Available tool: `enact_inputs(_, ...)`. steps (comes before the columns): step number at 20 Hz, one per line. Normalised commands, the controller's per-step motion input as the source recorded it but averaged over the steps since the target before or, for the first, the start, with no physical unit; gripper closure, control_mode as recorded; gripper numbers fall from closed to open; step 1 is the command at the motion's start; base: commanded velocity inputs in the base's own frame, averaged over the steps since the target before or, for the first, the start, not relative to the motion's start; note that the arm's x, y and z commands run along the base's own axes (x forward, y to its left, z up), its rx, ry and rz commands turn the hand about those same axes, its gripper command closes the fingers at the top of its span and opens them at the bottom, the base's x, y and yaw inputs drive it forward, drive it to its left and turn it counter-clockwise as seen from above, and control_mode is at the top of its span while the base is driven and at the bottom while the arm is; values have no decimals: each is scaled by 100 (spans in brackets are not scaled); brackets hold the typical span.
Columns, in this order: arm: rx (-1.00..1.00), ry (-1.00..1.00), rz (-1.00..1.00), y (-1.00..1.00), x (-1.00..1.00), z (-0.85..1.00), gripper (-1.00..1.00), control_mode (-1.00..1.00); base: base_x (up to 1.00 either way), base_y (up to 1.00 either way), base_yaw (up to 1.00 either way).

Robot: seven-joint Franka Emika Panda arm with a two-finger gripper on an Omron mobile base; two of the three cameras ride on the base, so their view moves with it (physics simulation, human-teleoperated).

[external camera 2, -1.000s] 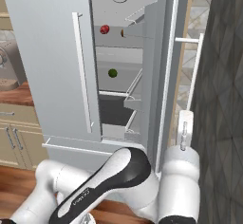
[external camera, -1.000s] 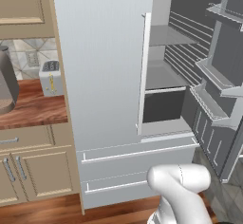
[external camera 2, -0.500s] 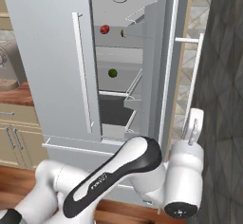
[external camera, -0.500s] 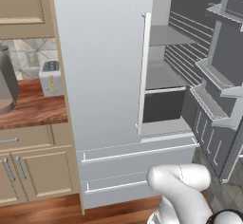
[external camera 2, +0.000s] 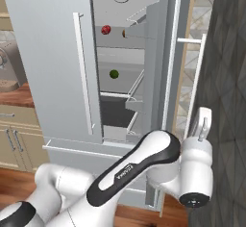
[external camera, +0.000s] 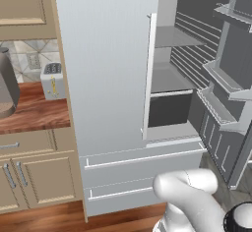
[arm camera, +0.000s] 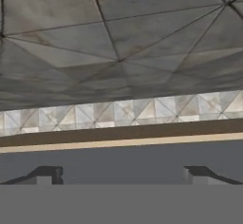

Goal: Place the pear in the correct fridge rack based on whether it is a fruit or vegetable. Finally, close the fridge door.

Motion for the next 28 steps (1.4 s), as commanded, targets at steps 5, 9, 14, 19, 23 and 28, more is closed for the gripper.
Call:
enact_inputs(5,0,0,15,-11,23,-17,-100,-100,0,0,0)
enact_inputs(9,-1,0,19,7,20,-14,-100,-100,0,0,0)
enact_inputs(14,-5,0,15,47,2,-2,-100,-100,0,0,0)
enact_inputs(19,-12,0,7,88,-10,9,-100,-100,0,0,0)
enact_inputs(23,-14,3,1,100,9,22,-100,-100,0,0,0)
enact_inputs(28,-9,0,0,94,58,53,-100,-100,0,0,0)
